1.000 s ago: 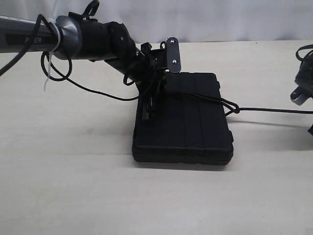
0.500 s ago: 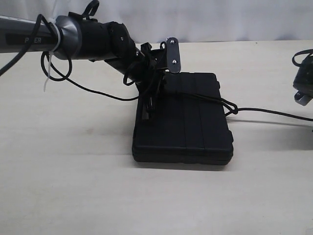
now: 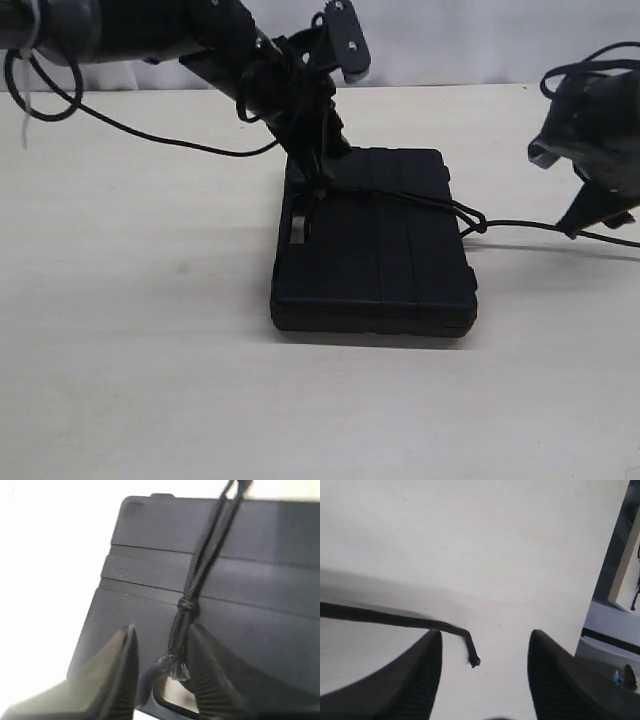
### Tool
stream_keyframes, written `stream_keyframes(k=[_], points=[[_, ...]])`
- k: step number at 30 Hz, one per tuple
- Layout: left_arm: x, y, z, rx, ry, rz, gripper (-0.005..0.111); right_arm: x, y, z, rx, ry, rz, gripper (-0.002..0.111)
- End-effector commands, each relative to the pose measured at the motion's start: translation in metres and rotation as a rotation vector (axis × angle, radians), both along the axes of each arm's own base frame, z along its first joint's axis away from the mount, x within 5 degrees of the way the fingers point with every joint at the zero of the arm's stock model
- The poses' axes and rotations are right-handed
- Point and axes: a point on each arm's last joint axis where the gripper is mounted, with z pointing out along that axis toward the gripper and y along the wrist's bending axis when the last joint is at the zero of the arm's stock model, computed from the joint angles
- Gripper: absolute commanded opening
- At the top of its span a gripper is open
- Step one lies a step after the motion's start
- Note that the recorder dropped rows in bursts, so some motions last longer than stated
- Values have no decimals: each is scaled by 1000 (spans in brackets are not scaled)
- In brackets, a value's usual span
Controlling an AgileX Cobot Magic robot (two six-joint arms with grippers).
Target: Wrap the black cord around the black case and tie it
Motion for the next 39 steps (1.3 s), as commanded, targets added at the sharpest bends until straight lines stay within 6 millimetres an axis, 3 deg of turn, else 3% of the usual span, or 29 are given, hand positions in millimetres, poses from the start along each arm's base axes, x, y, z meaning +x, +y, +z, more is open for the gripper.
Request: stream_keyframes(k=[1,5,9,14,21,29,39], points=[[-1,15,8,-68,120,154,20,-6,24,35,114,-102,53,31],[-4,36,-12,-47,200,221,0,-15,39,68,310,-199,123,4],[-17,54,-16,-143,249,344,0,-30,53,102,547,-319,153,4],[-45,72,17,-281,147,448,0,-50,75,130,836,-394,290,4],[-110,110,70,-418,-21,494,0,-82,86,175,1052,-520,388,4],[-189,156,108,-585,-247,519,0,-127,91,221,1181,-589,556,4],[-280,200,144,-835,-485,456,0,-193,76,241,1225,-877,646,4]])
